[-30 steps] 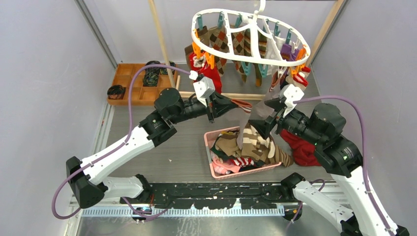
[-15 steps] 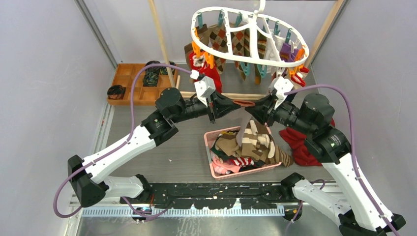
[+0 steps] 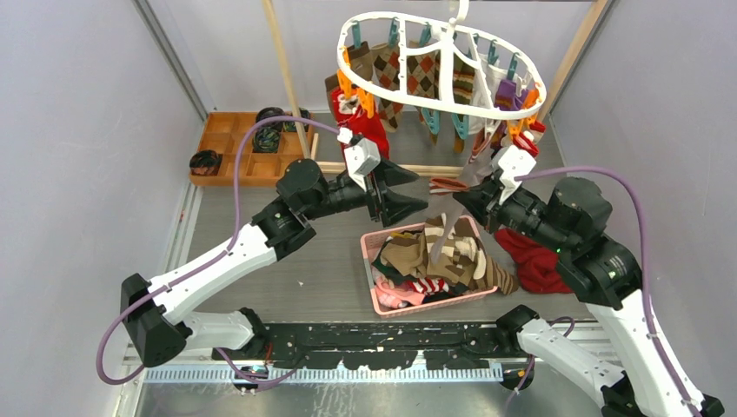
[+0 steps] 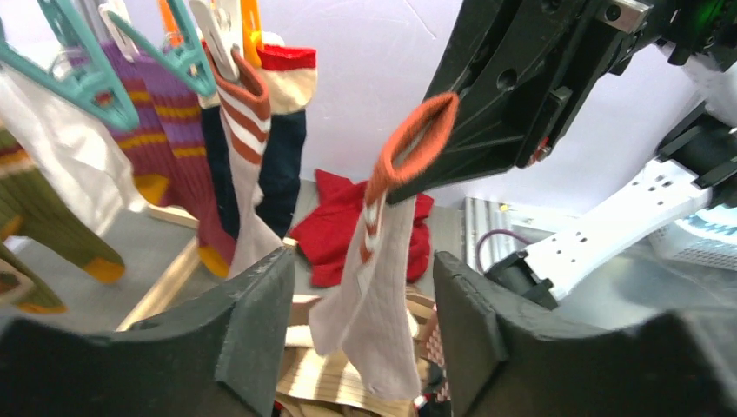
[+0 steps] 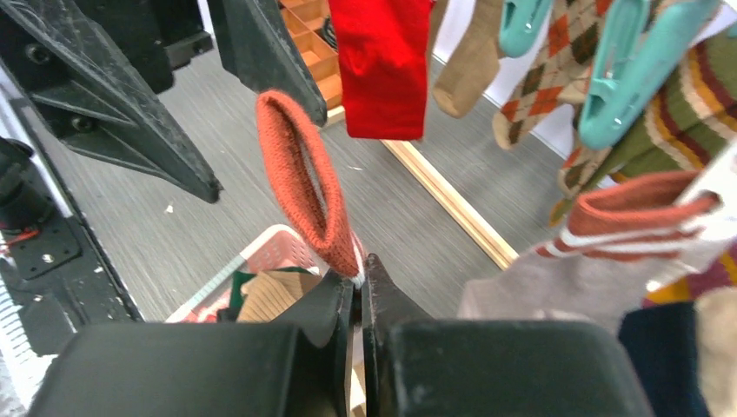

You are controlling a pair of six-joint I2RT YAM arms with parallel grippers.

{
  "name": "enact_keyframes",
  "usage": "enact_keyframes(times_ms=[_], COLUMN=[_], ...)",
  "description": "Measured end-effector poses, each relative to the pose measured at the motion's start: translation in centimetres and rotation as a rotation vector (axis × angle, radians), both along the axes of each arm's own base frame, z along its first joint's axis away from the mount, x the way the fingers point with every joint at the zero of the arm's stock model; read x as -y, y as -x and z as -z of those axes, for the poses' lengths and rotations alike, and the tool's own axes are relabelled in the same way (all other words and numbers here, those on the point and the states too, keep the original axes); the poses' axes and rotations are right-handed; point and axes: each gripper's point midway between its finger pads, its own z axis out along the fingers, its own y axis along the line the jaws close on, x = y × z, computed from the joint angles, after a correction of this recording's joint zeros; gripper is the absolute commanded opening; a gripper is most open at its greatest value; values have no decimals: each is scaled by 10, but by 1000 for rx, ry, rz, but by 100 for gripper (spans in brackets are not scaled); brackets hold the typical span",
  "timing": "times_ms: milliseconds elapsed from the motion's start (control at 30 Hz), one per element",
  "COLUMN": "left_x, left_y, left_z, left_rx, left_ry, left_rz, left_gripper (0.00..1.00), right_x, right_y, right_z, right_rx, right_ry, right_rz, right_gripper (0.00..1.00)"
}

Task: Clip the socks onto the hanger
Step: Open the clamp at the hanger.

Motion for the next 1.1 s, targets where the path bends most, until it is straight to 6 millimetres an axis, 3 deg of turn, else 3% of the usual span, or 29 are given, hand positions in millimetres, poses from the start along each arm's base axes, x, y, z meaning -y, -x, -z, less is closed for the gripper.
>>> enact_keyframes(times_ms=[100, 333, 433, 633, 733, 933, 1100], left_x=[-4, -10, -9, -7, -7, -1, 11], left_y=[2, 0, -4, -16, -22, -39, -57], left_z=[6, -9, -22, -69, -79, -68, -46], left_rx=[-24, -103, -163, -306, -392, -504, -547], left_ry=[0, 65, 104, 207, 230, 204, 149], left_rz=[8, 16, 6, -32, -59, -130, -182], left_gripper=[77, 82, 83, 82, 80, 66, 64], right_x=[13, 38, 43, 52, 55, 55, 52], right_y=[3, 13, 11, 12, 14, 14, 10], right_z=[2, 9, 14, 17, 15, 15, 14], right_rx=[14, 22, 4, -9, -1, -9, -19], right_ry=[45, 92, 105, 110, 98, 79, 63], right_rz=[40, 126, 158, 200, 213, 223, 225], right_gripper=[4, 3, 3, 3, 3, 3, 3])
